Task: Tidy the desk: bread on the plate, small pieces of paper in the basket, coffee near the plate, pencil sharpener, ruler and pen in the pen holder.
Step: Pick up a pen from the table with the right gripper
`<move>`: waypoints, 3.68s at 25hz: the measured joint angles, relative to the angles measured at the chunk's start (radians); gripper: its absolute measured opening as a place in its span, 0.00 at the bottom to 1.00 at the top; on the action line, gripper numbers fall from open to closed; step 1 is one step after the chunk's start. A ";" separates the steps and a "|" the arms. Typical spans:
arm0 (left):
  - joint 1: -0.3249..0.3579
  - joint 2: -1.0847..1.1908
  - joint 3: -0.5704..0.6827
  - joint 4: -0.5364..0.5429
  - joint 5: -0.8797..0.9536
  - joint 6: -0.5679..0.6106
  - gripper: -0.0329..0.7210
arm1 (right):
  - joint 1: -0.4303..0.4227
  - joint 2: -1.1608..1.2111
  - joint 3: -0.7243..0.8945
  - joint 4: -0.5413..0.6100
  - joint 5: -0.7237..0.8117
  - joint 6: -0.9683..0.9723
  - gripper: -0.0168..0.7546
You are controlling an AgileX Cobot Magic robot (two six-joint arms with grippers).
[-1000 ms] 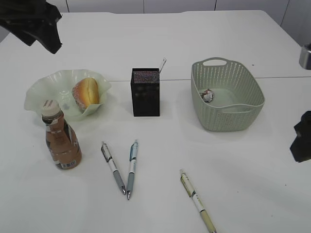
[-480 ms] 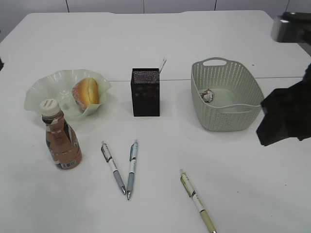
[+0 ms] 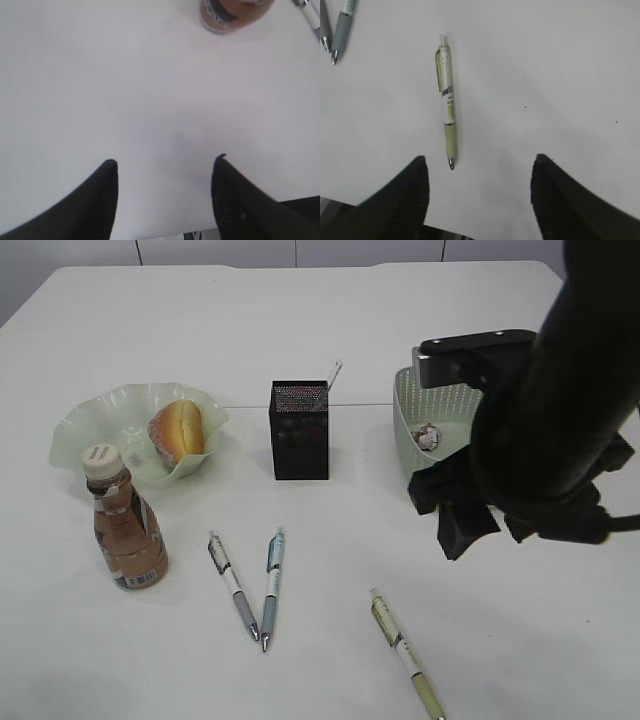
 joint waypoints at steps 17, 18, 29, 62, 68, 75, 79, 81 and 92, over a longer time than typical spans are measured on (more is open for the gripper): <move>0.000 -0.186 0.102 -0.041 -0.007 -0.013 0.62 | 0.006 0.425 -0.164 0.015 -0.075 -0.046 0.63; 0.000 -0.186 0.102 -0.041 -0.007 -0.013 0.62 | 0.009 0.435 -0.164 0.015 -0.081 -0.056 0.63; 0.000 -0.186 0.102 -0.041 0.008 -0.015 0.62 | 0.049 0.493 -0.165 0.054 -0.122 -0.092 0.63; 0.000 -0.186 0.102 -0.041 -0.002 -0.015 0.62 | 0.051 0.577 -0.167 0.091 -0.182 -0.093 0.63; 0.000 -0.186 0.102 -0.041 -0.003 -0.015 0.62 | 0.051 0.582 -0.169 0.091 -0.182 -0.093 0.60; 0.000 -0.186 0.102 -0.041 -0.006 -0.015 0.62 | 0.051 0.584 -0.173 0.089 -0.180 -0.093 0.32; 0.000 -0.186 0.102 -0.041 -0.010 -0.015 0.62 | 0.051 0.584 -0.173 0.089 -0.180 -0.093 0.18; 0.000 -0.186 0.102 -0.041 -0.010 -0.015 0.62 | 0.051 0.584 -0.173 0.089 -0.180 -0.098 0.17; 0.000 -0.186 0.102 -0.028 -0.010 -0.015 0.62 | 0.051 0.550 -0.187 0.100 -0.177 -0.145 0.16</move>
